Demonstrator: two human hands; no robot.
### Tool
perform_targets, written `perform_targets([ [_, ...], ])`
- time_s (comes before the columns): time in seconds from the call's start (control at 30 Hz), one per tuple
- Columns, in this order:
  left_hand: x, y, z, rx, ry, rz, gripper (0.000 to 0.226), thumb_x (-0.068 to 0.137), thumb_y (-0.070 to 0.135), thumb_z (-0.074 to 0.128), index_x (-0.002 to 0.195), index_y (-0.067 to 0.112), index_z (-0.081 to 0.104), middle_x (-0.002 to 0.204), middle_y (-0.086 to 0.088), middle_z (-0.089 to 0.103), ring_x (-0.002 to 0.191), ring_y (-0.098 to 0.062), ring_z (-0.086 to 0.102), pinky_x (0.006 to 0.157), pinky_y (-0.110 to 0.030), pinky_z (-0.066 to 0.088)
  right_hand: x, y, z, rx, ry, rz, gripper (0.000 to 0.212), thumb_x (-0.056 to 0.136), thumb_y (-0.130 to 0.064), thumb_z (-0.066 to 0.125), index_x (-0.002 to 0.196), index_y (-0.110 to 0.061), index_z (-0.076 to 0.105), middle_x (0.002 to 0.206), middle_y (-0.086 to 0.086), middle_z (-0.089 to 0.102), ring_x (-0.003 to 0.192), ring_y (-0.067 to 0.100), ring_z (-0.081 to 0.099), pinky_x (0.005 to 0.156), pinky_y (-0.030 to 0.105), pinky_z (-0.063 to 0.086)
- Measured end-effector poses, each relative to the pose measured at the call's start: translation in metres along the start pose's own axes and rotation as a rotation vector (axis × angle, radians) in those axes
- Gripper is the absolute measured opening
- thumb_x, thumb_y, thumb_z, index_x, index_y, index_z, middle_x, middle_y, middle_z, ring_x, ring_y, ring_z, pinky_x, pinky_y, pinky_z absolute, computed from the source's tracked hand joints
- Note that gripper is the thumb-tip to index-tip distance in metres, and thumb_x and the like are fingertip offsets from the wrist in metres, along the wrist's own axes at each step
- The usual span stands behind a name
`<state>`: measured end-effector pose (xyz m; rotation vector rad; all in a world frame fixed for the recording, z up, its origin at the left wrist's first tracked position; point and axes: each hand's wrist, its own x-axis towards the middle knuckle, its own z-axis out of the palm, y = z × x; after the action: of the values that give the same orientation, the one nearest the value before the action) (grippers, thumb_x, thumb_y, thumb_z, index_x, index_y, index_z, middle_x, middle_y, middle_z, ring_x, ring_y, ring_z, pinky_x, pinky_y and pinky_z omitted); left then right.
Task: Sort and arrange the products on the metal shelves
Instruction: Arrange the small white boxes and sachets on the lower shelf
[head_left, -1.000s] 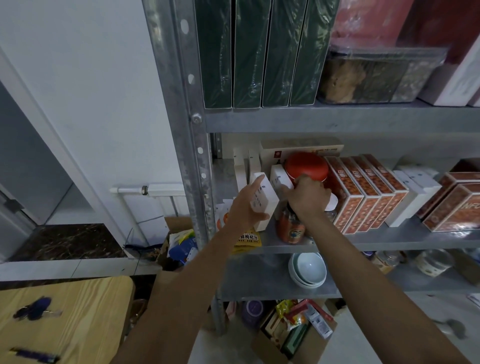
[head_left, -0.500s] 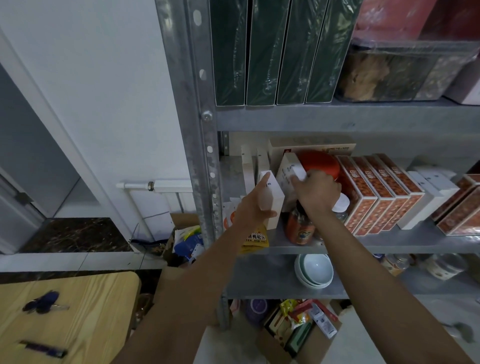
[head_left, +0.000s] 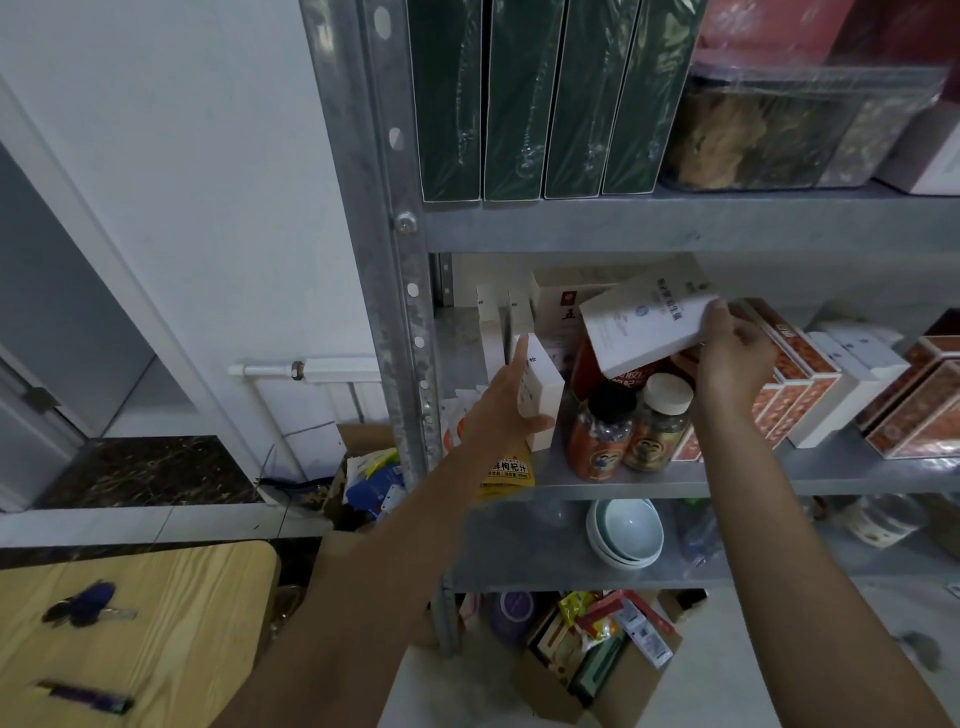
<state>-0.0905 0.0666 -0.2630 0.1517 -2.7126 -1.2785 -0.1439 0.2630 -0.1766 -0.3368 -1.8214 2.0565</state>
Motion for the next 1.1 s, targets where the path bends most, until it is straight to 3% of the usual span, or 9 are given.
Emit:
perform_targets([
  [0.13,0.001,0.0,-0.002,-0.027,-0.009,-0.001,0.119,0.076,0.02,0.082,0.155,0.031,-0.007,0.154,-0.007,0.032,0.141,-0.028,0.032,0.106,-0.053,0.041,0.0,-0.004,-0.013,0.085,-0.013,0.039,0.026,0.097,-0.025,0.059,0.072,-0.02,0.063,0.07,-0.011,0.067,0.063,0.0,0.063,0.049,0.013,0.047],
  [0.27,-0.006,-0.001,-0.004,-0.04,0.034,-0.036,0.109,0.08,0.021,0.079,0.155,0.029,0.001,0.151,-0.006,0.033,0.135,-0.026,0.04,0.1,-0.052,0.047,-0.007,0.002,-0.02,0.029,-0.168,0.09,0.02,0.096,-0.028,0.061,0.078,-0.02,0.068,0.085,-0.003,0.073,0.084,0.016,0.069,0.069,0.03,0.056],
  [0.37,-0.025,-0.001,-0.004,-0.002,0.242,-0.023,0.067,0.094,0.016,0.06,0.152,0.025,0.027,0.149,-0.005,0.038,0.128,-0.02,0.047,0.099,-0.041,0.049,-0.015,0.005,-0.024,-0.001,-0.244,0.075,0.02,0.095,-0.03,0.061,0.079,-0.021,0.069,0.084,-0.004,0.074,0.078,0.011,0.07,0.059,0.024,0.053],
  [0.47,-0.05,0.012,-0.005,-0.211,0.436,-0.074,0.026,0.103,0.019,0.045,0.124,0.019,0.06,0.12,0.0,0.061,0.107,-0.012,0.06,0.087,-0.028,0.052,-0.022,0.009,-0.028,-0.031,-0.317,0.075,0.023,0.096,-0.031,0.06,0.078,-0.021,0.07,0.076,-0.006,0.075,0.068,0.007,0.07,0.053,0.019,0.052],
  [0.6,-0.078,0.039,-0.013,-0.751,0.153,-0.25,0.025,0.101,0.039,0.046,0.096,0.024,0.065,0.083,0.006,0.073,0.072,-0.009,0.072,0.06,-0.02,0.056,-0.032,0.01,-0.029,-0.069,-0.408,0.044,0.03,0.096,-0.028,0.06,0.069,-0.024,0.072,0.076,-0.008,0.075,0.069,0.006,0.071,0.052,0.017,0.05],
  [0.8,-0.104,0.045,-0.018,-0.956,0.093,-0.264,0.014,0.096,0.024,0.058,0.096,0.015,0.069,0.082,0.0,0.076,0.074,-0.015,0.073,0.067,-0.025,0.059,-0.047,0.007,-0.027,-0.089,-0.492,0.021,0.024,0.096,-0.029,0.06,0.076,-0.021,0.07,0.078,-0.005,0.075,0.07,0.008,0.07,0.054,0.017,0.051],
  [0.9,-0.111,0.044,-0.019,-1.02,0.083,-0.274,0.015,0.096,0.019,0.057,0.095,0.011,0.069,0.083,-0.004,0.076,0.072,-0.016,0.072,0.068,-0.025,0.059,-0.054,0.007,-0.026,-0.035,-0.546,0.091,0.023,0.097,-0.036,0.056,0.087,-0.019,0.069,0.091,0.001,0.074,0.085,0.017,0.068,0.073,0.027,0.051],
  [1.0,-0.121,0.048,-0.014,-1.132,0.027,-0.296,0.016,0.095,0.017,0.057,0.091,0.009,0.07,0.082,-0.007,0.076,0.071,-0.016,0.072,0.064,-0.024,0.059,-0.06,0.004,-0.025,0.205,-0.718,0.296,0.05,0.091,-0.049,0.055,0.124,-0.012,0.06,0.122,0.013,0.067,0.115,0.03,0.062,0.104,0.045,0.043],
  [1.1,-0.127,0.054,-0.009,-1.244,-0.038,-0.328,0.017,0.093,0.017,0.056,0.093,0.006,0.069,0.08,-0.009,0.075,0.069,-0.017,0.072,0.061,-0.025,0.059,-0.064,0.003,-0.026,0.409,-0.866,0.522,0.106,0.056,-0.068,0.079,0.143,-0.016,0.046,0.134,0.012,0.059,0.121,0.031,0.057,0.102,0.047,0.045],
])
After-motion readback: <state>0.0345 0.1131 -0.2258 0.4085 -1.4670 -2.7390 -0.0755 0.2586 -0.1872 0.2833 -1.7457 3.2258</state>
